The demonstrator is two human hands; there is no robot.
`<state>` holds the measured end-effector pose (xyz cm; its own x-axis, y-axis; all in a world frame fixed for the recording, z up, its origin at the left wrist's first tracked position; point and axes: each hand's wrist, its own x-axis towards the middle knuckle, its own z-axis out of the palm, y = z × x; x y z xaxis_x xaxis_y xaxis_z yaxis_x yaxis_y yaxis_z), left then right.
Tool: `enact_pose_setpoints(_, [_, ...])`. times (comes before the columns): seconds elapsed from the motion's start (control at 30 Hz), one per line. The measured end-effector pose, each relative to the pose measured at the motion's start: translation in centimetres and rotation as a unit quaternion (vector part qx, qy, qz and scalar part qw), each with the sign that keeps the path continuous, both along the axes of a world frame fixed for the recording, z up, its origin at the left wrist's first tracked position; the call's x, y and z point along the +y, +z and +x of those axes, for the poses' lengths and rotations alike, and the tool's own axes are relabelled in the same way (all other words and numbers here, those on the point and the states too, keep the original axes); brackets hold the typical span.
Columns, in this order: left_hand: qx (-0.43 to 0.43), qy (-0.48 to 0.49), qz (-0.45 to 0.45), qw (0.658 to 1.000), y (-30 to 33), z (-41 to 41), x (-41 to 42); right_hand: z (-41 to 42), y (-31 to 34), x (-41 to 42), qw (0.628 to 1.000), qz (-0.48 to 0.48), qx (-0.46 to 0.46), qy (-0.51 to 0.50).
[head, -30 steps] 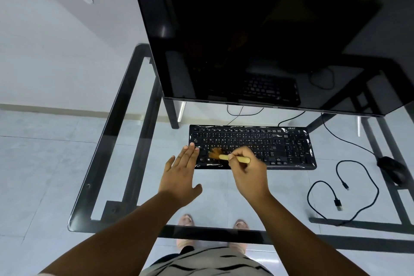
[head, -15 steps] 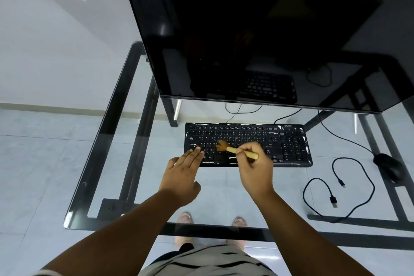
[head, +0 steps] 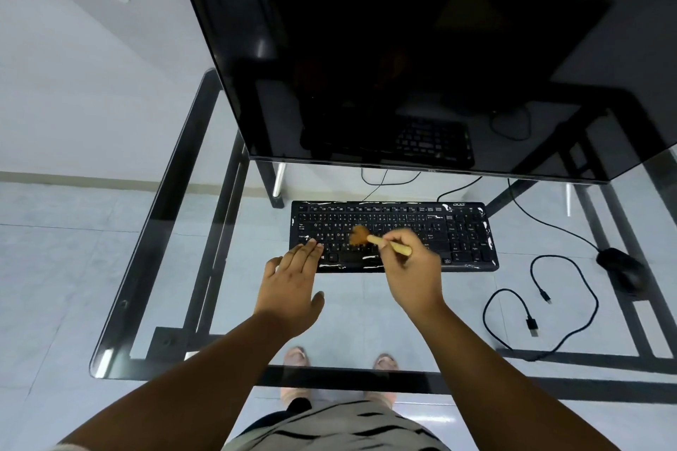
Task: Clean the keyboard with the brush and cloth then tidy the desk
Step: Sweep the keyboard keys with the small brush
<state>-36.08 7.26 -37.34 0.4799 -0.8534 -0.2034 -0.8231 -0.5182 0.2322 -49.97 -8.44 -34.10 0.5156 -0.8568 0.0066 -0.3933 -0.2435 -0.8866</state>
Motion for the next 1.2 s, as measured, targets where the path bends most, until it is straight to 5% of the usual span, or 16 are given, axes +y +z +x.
enact_pose_setpoints(0.1, [-0.012, 0.002, -0.009, 1.0, -0.1, -0.2, -0.5, -0.6, 0.0, -0.6, 0.997, -0.011, -0.023, -0.072])
enact_pose_setpoints(0.23, [-0.014, -0.005, -0.016, 1.0, -0.2, -0.4, -1.2, -1.4, -0.1, -0.5, 1.0, 0.012, 0.009, -0.004])
enact_pose_setpoints(0.63, [0.008, -0.025, -0.024, 0.999, -0.3, -3.3, -4.4, -5.1, 0.1, -2.3, 0.993, -0.024, 0.02, -0.113])
enact_pose_setpoints(1.03, [0.049, 0.004, -0.008, 0.999, -0.3, -5.0, -6.3, -7.9, -0.2, -3.7, 0.998, 0.008, 0.055, -0.036])
enact_pose_setpoints(1.2, [0.054, 0.022, 0.006, 0.998, 0.0, -5.6, -6.8, -8.4, 0.4, -5.4, 0.988, -0.009, 0.006, -0.154])
